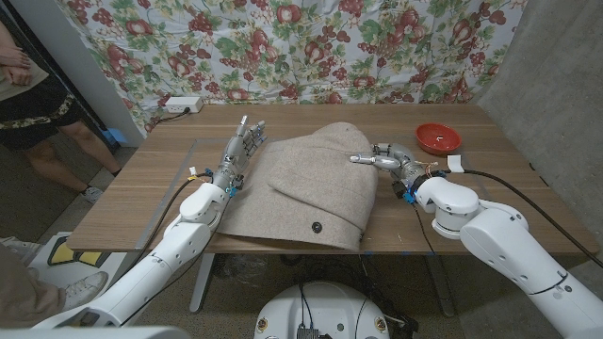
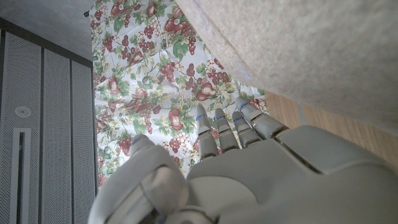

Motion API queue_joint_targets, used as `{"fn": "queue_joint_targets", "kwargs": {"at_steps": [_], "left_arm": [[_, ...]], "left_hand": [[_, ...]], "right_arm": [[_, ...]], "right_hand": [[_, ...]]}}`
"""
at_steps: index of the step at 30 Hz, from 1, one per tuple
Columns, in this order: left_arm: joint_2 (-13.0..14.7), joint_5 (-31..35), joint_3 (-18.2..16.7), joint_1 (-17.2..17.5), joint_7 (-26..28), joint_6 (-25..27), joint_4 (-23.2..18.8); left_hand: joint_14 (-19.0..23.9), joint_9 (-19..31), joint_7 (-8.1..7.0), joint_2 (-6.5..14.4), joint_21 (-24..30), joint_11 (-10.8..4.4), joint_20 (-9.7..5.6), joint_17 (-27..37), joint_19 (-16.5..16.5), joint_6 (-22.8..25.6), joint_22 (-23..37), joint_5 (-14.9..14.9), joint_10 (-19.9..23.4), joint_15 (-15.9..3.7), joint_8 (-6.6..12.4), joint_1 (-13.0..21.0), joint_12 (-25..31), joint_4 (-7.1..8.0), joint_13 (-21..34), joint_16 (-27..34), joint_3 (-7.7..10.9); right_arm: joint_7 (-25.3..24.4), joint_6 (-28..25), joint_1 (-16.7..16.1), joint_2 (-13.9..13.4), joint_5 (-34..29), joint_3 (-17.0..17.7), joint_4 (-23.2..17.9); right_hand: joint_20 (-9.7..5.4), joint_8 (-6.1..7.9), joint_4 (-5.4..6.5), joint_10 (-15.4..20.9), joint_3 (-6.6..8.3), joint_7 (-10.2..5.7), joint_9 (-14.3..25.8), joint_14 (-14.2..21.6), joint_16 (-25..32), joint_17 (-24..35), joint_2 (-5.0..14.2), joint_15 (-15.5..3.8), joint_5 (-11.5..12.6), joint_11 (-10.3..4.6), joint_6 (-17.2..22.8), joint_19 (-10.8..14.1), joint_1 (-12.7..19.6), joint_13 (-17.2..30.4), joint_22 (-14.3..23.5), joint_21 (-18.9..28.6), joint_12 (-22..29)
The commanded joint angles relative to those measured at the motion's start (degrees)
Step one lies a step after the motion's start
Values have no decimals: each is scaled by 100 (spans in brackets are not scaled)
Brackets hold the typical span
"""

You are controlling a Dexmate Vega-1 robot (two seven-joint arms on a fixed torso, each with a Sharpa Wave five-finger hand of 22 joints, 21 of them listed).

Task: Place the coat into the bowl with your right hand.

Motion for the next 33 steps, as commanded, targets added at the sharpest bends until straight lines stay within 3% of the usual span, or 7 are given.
{"fn": "queue_joint_targets", "kwargs": {"at_steps": [1,33], "left_arm": [[-7,-5,2,13,-10,-14,4],[15,-3,-5,93,31,-10,-86]], "left_hand": [[-2,16,26,-18,22,-18,-420,25,-4,56,20,0,48,-532,1,-46,-9,-21,24,-3,14],[-15,16,50,-21,23,-18,-425,25,-3,66,20,-7,56,-535,-22,-72,-10,-13,25,-5,29]], "right_arm": [[-145,33,-21,-67,57,262,-231],[-66,498,78,-128,30,995,-403]], "right_hand": [[-633,-20,-2,64,55,10,-7,148,25,45,1070,-89,-44,-12,111,58,1117,6,-23,-22,39],[-636,-10,-32,278,220,4,-320,199,-132,325,966,-61,-301,31,427,209,1085,-31,-459,-86,72]]}}
